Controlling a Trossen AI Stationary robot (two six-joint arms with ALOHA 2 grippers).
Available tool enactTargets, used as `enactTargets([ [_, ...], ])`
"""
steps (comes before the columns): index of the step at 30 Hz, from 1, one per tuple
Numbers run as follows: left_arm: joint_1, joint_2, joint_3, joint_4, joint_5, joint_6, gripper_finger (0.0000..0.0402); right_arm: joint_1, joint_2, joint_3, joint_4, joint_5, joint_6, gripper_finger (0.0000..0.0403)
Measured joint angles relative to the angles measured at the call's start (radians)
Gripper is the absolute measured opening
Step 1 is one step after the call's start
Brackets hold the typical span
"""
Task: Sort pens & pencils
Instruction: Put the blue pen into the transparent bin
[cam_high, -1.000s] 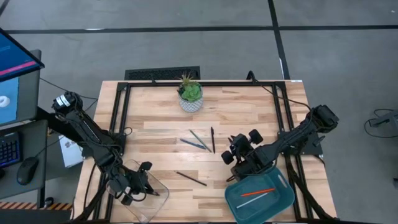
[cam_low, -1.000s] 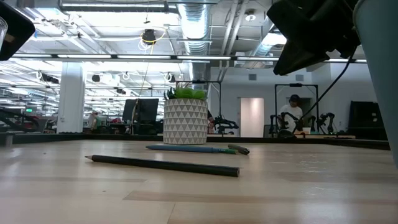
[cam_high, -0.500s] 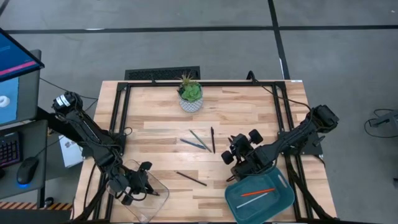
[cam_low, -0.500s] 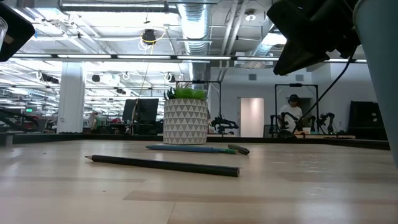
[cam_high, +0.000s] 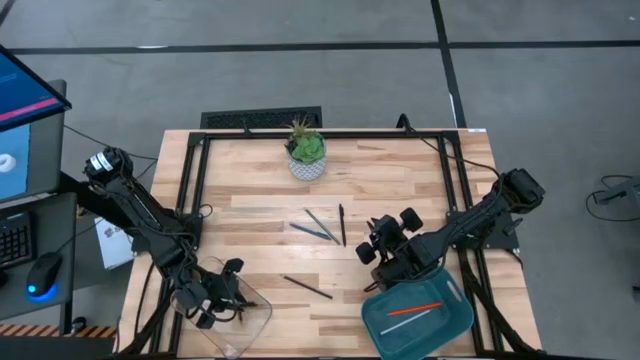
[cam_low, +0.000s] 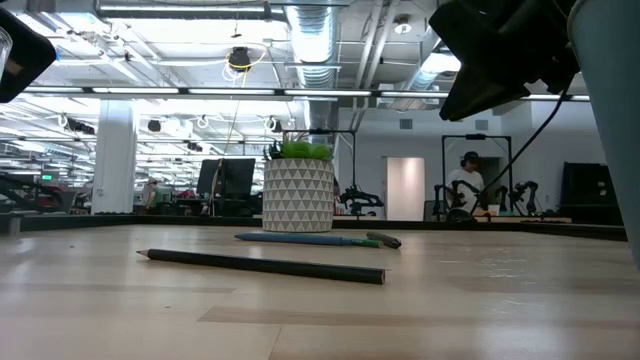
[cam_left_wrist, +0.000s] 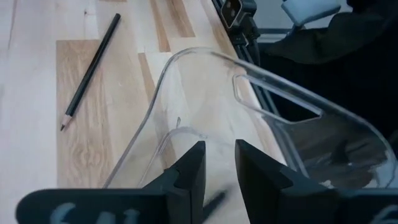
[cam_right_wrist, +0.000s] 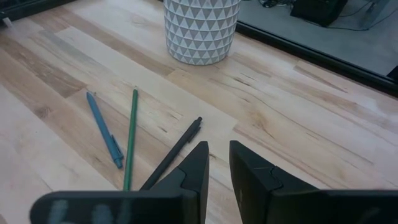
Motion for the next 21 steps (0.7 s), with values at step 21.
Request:
enactTargets([
  [21, 0.28, 0.0, 0.0, 0.049, -0.203, 0.346, 0.0084, -0.014, 0.0, 0.0, 0.008, 0.0, 0.0, 0.0087],
])
